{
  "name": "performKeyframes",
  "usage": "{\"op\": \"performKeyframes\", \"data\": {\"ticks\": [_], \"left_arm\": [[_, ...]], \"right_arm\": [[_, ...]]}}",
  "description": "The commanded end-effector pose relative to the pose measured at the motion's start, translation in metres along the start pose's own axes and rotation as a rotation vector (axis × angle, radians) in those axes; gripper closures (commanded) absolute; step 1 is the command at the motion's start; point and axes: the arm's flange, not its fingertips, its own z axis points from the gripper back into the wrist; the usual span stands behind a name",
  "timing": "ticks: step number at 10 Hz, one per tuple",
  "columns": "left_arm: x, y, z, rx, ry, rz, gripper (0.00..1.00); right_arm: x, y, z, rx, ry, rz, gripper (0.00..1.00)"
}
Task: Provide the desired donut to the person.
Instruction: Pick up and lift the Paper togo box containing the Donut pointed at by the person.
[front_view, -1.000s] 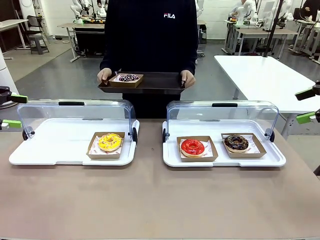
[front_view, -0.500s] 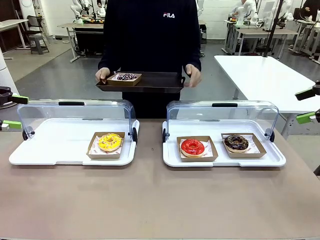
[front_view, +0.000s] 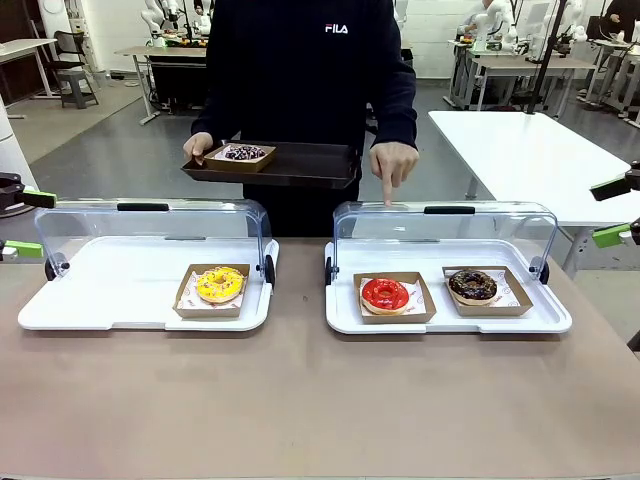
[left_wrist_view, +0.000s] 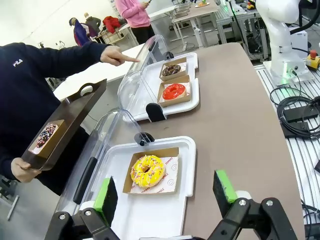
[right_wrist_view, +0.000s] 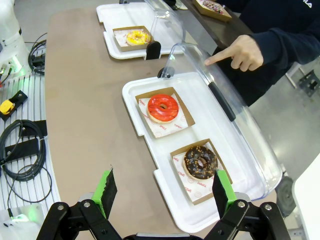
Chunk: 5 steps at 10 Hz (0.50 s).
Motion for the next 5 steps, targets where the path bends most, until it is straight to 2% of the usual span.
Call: {"op": "performKeyframes", "data": {"ticks": [1, 5], "left_arm": [[0.0002, 0.0023, -0.0010, 0.018, -0.022, -0.009, 0.00], [0.0002, 0.0023, -0.0010, 0.018, -0.022, -0.009, 0.00]], "right_arm": [[-0.0005, -0.0018, -0.0021, 0.010, -0.032, 0.006, 0.00], [-0.0005, -0.0018, -0.0021, 0.010, -0.032, 0.006, 0.00]]}}
